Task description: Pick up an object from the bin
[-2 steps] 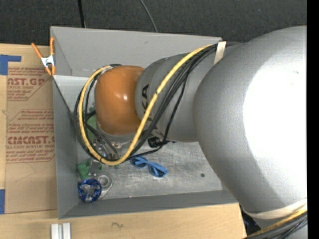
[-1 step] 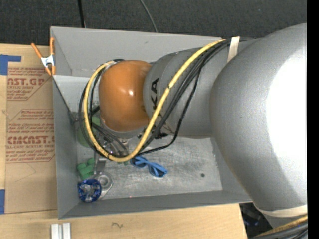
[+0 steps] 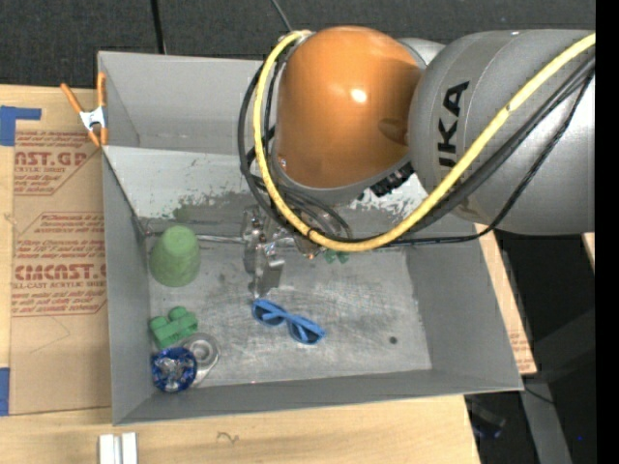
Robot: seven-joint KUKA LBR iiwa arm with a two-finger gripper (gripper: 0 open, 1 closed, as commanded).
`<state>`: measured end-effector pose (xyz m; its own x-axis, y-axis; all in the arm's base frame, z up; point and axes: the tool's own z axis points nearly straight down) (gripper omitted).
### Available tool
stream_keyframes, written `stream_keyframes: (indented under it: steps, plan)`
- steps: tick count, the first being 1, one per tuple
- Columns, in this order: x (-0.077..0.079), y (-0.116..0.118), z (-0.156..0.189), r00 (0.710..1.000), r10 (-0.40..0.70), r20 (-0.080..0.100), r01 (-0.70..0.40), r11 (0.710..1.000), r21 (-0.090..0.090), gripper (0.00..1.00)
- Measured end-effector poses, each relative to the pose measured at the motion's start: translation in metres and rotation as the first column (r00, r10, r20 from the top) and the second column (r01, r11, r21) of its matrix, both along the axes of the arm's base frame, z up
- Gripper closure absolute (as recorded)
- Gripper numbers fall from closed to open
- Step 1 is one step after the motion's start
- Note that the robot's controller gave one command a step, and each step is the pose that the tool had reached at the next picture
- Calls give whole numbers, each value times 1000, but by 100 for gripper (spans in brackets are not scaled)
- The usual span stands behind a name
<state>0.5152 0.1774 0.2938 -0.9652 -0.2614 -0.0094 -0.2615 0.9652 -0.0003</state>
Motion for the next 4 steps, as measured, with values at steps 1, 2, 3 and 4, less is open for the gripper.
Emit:
stream_keyframes:
  steps: [1,2,3,4]
  plan:
    - [-1,1,-4,1000,1,-6,-1,1000,-1,0]
    - [1,-57,-153,982,186,-16,-187,982,-2,0]
    - [24,-115,-220,972,235,-9,-235,972,-3,0]
    - [23,-111,-217,971,238,-7,-238,971,-1,100]
